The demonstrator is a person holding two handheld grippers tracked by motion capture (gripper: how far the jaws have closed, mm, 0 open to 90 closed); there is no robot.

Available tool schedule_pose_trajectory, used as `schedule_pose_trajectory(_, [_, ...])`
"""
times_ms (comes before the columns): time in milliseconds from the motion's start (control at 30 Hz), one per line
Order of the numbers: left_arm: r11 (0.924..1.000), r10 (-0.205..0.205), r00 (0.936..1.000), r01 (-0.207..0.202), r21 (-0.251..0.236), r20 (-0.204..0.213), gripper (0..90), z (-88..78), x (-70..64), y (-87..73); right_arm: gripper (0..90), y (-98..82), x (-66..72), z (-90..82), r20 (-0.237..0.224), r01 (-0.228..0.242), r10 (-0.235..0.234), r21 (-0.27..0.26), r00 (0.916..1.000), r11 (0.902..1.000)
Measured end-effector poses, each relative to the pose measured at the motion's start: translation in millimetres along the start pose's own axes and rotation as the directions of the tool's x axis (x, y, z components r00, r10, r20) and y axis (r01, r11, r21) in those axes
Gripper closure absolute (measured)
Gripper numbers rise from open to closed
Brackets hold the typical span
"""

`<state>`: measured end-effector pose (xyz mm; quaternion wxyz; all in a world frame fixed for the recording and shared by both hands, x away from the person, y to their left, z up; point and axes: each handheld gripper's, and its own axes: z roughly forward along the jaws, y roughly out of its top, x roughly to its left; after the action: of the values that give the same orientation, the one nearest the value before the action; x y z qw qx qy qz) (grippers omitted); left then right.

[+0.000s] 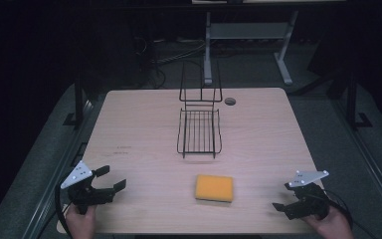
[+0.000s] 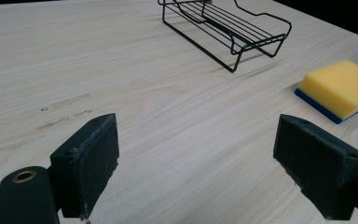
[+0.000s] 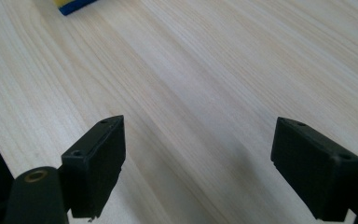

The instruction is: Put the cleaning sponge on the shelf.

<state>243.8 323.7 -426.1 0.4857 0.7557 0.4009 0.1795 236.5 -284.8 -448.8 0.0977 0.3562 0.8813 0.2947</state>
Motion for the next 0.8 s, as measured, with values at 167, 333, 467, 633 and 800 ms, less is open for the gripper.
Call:
schedule_pose_trajectory(167, [1.0,0.0,1.0,0.0,0.001,-0.001,13.4,-0.2,0.2,-0.1,17.3,3.1,1.8,3.4,-0.014,0.011,-0.011,0.007,0.9998,0.9999])
schedule_pose_trajectory(333, [1.0,0.0,1.0,0.0,-0.002,0.001,13.4,-1.1,0.4,-0.6,17.3,7.7,5.9,4.7,-0.025,0.03,-0.029,0.008,0.9993,0.9995])
schedule_pose_trajectory(467, [1.0,0.003,1.0,-0.003,-0.004,0.0,13.4,-2.7,1.0,-0.8,17.3,11.6,9.5,5.1,-0.03,0.047,-0.047,0.013,0.9985,0.9988])
schedule_pose_trajectory(633, [0.9999,-0.003,1.0,0.003,-0.012,-0.006,13.4,-4.3,1.2,-0.9,17.3,20.9,14.6,5.8,-0.044,0.069,-0.068,0.021,0.9967,0.9974])
schedule_pose_trajectory(800, [0.9999,-0.005,1.0,0.005,-0.009,-0.005,13.4,-3.9,2.1,-1.2,17.3,26.1,17.0,6.8,-0.056,0.084,-0.082,0.029,0.9951,0.9961])
